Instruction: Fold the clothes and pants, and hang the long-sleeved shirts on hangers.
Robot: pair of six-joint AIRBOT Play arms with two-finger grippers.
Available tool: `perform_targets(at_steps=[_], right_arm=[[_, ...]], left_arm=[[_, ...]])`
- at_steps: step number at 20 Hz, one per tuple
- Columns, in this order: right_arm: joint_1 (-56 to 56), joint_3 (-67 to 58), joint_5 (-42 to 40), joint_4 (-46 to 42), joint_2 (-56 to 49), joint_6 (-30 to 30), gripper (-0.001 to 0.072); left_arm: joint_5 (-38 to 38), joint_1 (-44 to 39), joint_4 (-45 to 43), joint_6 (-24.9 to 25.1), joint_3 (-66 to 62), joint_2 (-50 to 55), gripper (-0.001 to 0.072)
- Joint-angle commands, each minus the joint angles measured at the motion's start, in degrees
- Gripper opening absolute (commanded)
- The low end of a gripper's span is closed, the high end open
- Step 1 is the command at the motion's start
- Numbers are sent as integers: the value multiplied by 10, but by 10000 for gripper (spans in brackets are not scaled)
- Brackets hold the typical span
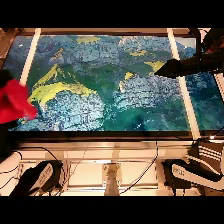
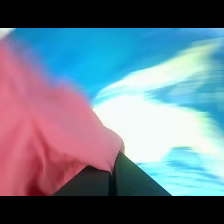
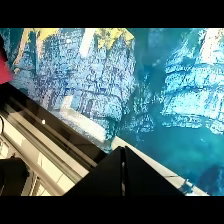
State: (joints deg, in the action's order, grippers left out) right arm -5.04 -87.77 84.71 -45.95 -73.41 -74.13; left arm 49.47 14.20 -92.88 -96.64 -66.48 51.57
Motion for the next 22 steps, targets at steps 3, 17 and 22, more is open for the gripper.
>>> perform_targets(at_steps=[3, 17, 22], right_arm=[[-24, -23, -57, -10, 1, -19, 8], [-139, -67, -113, -194, 0, -79, 9], [-139, -67, -138, -209, -6, -99, 450]], left_arm=[[-38, -241, 47, 28, -86, -13, 18], [-98, -608, 84, 7, -86, 251, 63], [25, -627, 28, 7, -86, 264, 592]])
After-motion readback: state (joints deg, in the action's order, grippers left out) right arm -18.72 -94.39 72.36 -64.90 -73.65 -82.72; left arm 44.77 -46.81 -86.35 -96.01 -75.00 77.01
